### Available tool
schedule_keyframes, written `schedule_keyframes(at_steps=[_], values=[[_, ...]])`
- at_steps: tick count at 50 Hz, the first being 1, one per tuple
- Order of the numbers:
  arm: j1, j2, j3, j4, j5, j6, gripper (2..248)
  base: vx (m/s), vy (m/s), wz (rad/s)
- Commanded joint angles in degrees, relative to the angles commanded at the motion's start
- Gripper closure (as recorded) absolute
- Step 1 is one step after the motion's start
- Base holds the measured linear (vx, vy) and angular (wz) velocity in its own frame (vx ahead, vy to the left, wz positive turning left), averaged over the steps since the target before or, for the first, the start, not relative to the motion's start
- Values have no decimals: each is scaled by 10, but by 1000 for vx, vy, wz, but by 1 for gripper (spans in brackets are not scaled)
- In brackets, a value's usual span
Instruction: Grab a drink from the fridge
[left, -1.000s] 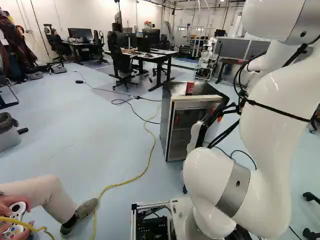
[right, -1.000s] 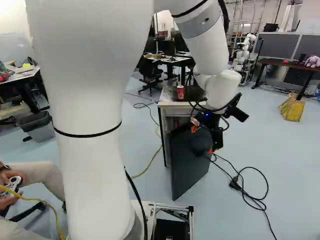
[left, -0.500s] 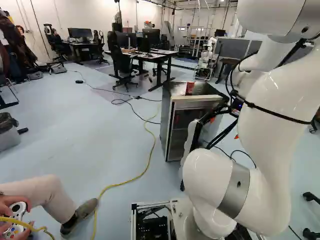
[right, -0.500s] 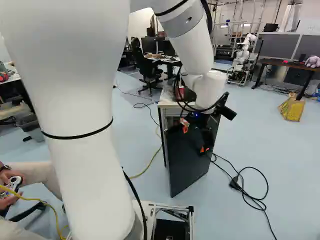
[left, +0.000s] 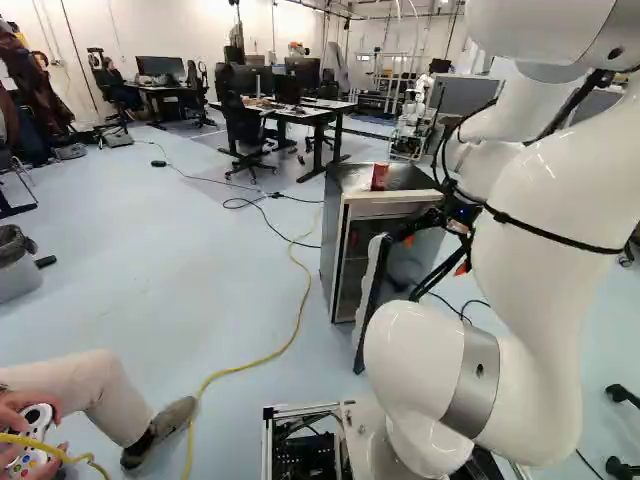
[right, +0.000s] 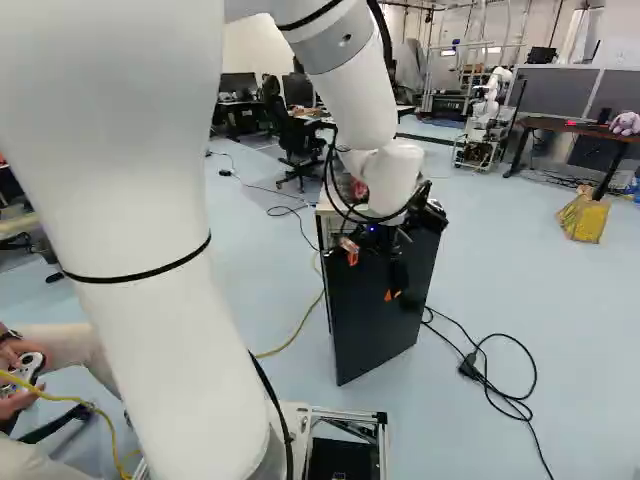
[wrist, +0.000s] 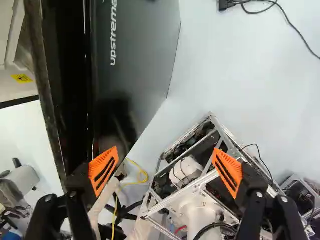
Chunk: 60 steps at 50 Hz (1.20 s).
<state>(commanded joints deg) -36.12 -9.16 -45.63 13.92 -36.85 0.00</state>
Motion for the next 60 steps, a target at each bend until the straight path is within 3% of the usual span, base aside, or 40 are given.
schedule_keyframes(at_steps=[27,60], values=[[68,6,8,0,20,0,3,0,0,0],[138,-11,-14,0,41,0,3,0,0,0]])
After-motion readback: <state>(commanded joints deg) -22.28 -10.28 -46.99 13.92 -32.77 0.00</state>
